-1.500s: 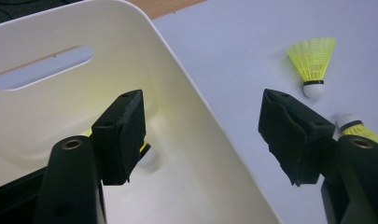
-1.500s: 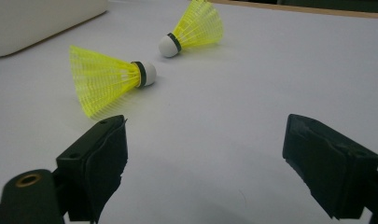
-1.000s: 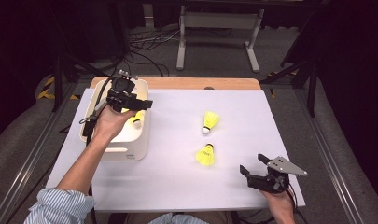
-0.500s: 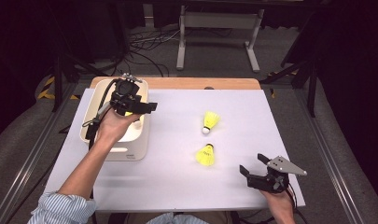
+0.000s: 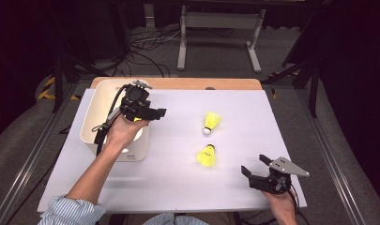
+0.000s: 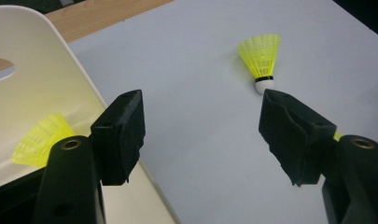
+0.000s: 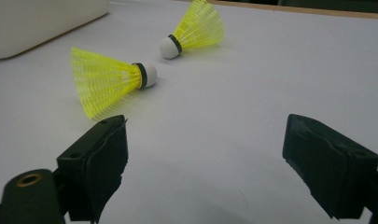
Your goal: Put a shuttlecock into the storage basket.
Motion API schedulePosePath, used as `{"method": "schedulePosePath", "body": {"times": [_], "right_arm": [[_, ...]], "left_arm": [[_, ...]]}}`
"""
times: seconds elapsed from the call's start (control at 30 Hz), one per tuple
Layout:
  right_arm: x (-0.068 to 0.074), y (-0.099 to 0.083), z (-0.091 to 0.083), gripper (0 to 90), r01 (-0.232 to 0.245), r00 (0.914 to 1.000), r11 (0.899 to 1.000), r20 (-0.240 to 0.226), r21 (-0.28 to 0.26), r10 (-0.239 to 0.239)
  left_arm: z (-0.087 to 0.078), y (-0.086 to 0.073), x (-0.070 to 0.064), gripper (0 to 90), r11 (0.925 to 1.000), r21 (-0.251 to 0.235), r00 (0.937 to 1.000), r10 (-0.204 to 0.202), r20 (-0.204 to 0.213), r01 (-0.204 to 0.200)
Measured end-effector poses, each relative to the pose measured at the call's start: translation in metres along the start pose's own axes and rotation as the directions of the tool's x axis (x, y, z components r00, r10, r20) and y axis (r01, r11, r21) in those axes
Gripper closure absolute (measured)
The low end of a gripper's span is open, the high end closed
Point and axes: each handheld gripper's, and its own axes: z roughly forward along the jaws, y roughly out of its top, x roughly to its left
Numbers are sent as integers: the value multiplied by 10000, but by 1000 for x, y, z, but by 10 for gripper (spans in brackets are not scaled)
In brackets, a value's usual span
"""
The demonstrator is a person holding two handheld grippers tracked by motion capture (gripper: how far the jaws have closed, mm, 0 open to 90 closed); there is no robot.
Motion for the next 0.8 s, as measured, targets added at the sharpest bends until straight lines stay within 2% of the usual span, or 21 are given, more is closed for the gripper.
{"method": "schedulePosePath", "body": {"times": [0.23, 0.8], "right_arm": [[0, 1, 0, 146, -48, 10000, 10000, -47, 26, 48], [2, 7, 2, 153, -78, 10000, 10000, 18, 36, 78]], "left_arm": [[0, -2, -5, 322, 9999, -80, 9999, -96, 97, 96], [3, -12, -14, 320, 9999, -122, 9995, 3, 304, 1]]}}
